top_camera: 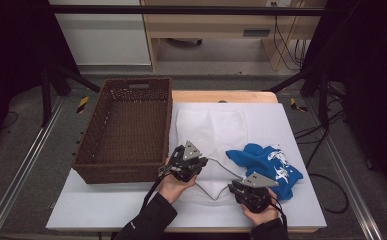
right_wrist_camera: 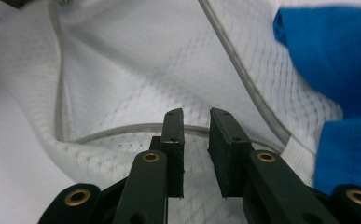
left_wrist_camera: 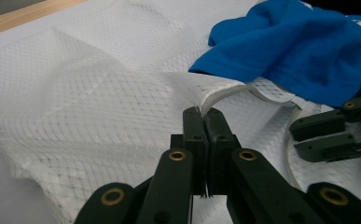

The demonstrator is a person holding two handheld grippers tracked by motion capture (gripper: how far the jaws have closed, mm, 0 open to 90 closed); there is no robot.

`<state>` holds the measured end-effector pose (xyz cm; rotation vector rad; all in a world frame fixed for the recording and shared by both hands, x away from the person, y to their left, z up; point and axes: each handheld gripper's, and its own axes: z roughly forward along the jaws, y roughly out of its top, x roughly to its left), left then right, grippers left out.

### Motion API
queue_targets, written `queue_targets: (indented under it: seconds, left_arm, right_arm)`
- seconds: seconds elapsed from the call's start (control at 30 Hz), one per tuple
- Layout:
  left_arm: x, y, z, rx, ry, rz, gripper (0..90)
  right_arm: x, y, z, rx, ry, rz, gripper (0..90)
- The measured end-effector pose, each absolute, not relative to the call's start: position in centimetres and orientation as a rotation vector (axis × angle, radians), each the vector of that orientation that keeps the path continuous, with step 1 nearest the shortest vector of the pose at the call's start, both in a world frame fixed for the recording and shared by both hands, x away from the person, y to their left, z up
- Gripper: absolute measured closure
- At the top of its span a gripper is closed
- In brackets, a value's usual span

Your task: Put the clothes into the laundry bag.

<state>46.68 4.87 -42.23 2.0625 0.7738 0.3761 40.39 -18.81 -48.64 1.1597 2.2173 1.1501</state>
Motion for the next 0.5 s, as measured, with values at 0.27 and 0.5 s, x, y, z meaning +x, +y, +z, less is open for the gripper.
queue_targets:
  seconds: [0.27, 0.5]
  left_arm:
    - [46.2, 4.9, -42.4, 2.065, 0.767, 0.377, 88.8]
    - [46.2, 4.9, -42.7, 2.069, 0.770, 0.370, 88.8]
  right_arm:
    - [39.9, -20.9, -46.0, 1.150, 2.066, 1.213, 55.1]
    - [41.1, -25.5, -44.5, 1.284, 1.842, 1.072, 24.6]
